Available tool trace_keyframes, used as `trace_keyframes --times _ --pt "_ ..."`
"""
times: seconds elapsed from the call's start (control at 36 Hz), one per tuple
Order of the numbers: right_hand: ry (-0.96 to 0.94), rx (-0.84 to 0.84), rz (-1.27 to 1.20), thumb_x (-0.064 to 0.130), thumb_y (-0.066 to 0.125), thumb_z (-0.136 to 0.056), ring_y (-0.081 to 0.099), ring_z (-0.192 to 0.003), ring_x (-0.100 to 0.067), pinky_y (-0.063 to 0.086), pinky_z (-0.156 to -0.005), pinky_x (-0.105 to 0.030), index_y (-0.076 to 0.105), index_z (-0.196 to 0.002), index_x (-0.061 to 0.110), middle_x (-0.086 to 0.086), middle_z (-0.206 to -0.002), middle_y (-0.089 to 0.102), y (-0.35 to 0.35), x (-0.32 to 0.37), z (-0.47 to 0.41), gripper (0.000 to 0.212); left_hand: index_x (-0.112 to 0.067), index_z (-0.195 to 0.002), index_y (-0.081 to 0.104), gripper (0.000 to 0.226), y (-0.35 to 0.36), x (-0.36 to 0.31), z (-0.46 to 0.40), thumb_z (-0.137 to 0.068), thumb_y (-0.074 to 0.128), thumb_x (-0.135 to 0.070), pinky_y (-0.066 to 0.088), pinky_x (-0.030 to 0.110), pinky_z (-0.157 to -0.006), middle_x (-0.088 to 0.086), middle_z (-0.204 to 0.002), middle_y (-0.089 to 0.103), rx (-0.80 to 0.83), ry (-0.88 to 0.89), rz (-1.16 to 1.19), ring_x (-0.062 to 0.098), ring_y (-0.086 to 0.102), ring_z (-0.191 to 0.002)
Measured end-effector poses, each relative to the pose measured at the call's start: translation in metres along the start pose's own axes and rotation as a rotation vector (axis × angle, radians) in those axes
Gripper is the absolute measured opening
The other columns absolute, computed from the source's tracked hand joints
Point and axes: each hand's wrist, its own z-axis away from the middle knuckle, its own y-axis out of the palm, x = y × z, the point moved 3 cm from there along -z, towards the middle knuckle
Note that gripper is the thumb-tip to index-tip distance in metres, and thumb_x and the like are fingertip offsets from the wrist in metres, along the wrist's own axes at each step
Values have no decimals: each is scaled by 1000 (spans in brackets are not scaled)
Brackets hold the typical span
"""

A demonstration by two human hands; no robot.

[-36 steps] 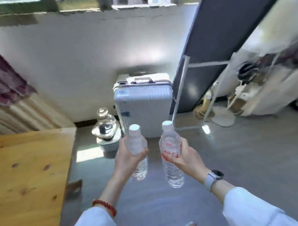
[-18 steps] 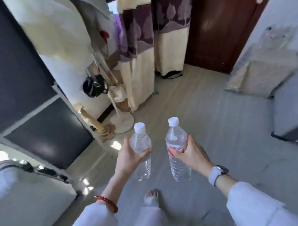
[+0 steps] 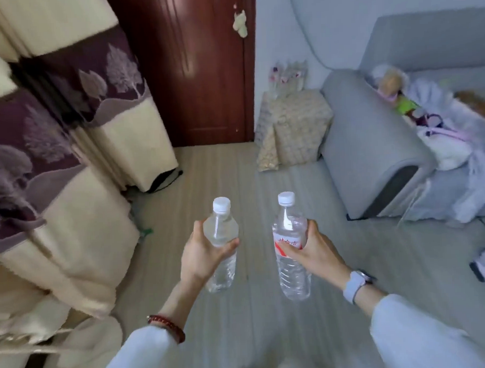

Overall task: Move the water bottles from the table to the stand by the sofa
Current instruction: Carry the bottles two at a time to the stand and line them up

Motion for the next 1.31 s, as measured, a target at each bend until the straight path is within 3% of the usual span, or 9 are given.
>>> trace_keyframes --times 0.19,0.31,0.44,0.61,0.92,1.0,1.08,1.19,1.31 --pt "130 -135 -38 67 62 -63 62 -88 -21 50 -77 -35 35 -101 28 9 -94 63 -68 -46 -136 61 -36 -76 32 55 94 -78 -162 -53 77 -59 47 33 -63 -9 -80 56 147 105 39 21 58 -78" --pt "147 -174 -59 58 66 -68 60 -96 -23 48 -81 -34 39 -104 23 8 -96 60 -111 -69 -232 57 -36 -85 37 60 156 -116 -251 -48 76 -63 51 36 -69 -8 -85 61 199 92 62 19 60 -82" --pt "160 -142 -50 58 64 -69 62 -95 -25 49 -81 -36 35 -103 25 5 -98 63 -177 -81 -352 55 -35 -82 35 57 221 -177 -360 -53 80 -55 42 30 -61 -13 -73 53 200 71 90 17 54 -73" --pt "116 -135 -44 57 65 -70 61 -98 -22 47 -80 -34 33 -104 29 13 -99 56 -239 -78 -478 55 -30 -90 38 59 267 -231 -474 -55 80 -53 44 26 -63 -15 -78 55 178 51 97 13 55 -76" --pt "109 -102 -161 52 73 -66 60 -95 -19 50 -85 -42 32 -108 31 8 -105 58 -286 -92 -741 62 -28 -113 44 67 359 -269 -714 -60 81 -44 50 34 -81 -8 -100 61 201 30 153 17 59 -97" --pt "143 -82 -187 49 74 -67 57 -95 -17 50 -85 -37 29 -109 32 8 -106 54 -298 -91 -820 65 -23 -124 41 76 389 -281 -788 -63 81 -42 48 36 -87 -3 -112 59 231 -10 177 19 56 -104" --pt "162 -41 -183 46 76 -68 54 -93 -14 44 -78 -27 26 -113 33 9 -106 50 -310 -93 -892 68 -23 -126 38 78 419 -292 -855 -63 81 -39 44 32 -81 -3 -113 56 248 -31 169 18 53 -102" --pt "143 13 -142 39 78 -67 47 -109 -15 42 -93 -30 30 -130 20 4 -119 45 -321 -104 -973 82 -24 -126 36 79 459 -302 -926 -63 83 -33 40 31 -79 -8 -109 48 268 -59 140 17 48 -98" --pt "65 -25 15 32 81 -66 37 -110 -11 31 -96 -23 38 -127 12 -6 -125 42 -325 -125 -1045 77 -16 -126 40 81 505 -302 -982 -60 85 -22 36 31 -88 1 -121 49 264 -24 86 21 45 -108"
